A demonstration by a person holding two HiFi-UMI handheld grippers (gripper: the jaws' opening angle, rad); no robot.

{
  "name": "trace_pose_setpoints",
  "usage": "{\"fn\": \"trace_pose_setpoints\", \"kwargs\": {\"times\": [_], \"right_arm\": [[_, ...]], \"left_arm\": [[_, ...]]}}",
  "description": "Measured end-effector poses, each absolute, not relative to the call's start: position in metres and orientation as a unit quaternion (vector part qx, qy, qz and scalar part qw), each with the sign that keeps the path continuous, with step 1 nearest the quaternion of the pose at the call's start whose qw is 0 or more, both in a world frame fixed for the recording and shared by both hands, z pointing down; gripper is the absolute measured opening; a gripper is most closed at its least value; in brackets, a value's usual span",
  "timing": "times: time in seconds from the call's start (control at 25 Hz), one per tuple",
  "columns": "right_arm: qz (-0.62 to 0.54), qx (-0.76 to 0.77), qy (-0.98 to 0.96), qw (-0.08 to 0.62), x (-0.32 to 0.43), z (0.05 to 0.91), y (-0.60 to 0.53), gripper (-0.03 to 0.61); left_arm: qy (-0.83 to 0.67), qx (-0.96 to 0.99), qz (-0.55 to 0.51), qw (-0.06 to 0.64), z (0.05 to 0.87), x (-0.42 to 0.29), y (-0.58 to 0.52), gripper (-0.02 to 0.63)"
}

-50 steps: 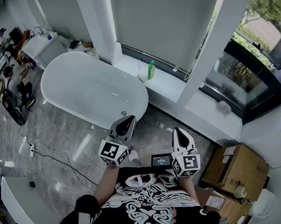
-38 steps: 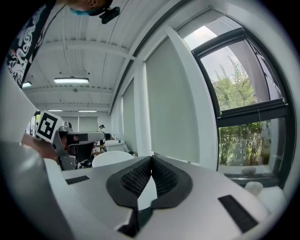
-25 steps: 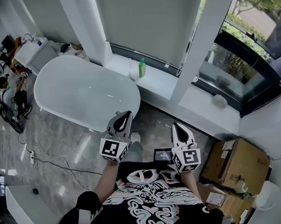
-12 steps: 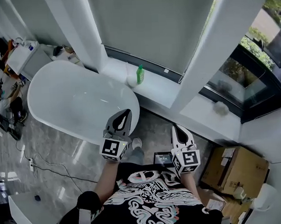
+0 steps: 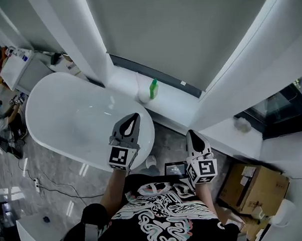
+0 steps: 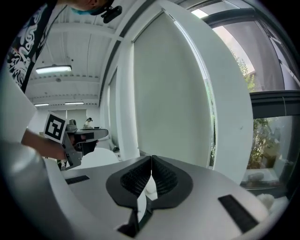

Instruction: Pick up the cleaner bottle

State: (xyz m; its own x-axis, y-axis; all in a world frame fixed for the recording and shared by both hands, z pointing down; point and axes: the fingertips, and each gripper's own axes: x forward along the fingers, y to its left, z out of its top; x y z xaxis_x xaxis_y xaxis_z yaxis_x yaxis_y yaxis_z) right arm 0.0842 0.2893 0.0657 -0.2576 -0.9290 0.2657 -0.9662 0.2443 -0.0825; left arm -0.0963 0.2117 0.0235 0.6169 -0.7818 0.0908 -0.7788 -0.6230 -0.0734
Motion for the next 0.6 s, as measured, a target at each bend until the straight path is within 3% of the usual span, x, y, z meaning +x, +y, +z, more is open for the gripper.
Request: {"fn": "trace_pose_setpoints", "kwargs": {"times": [0.6], "right_arm": [[0.113, 0.633, -0.76, 0.098, 0.08, 0.077, 0.195, 0.026]], "left_arm": [[0.418, -0.906, -0.063, -0.003, 0.05, -0.11, 0.104, 0.018]]}}
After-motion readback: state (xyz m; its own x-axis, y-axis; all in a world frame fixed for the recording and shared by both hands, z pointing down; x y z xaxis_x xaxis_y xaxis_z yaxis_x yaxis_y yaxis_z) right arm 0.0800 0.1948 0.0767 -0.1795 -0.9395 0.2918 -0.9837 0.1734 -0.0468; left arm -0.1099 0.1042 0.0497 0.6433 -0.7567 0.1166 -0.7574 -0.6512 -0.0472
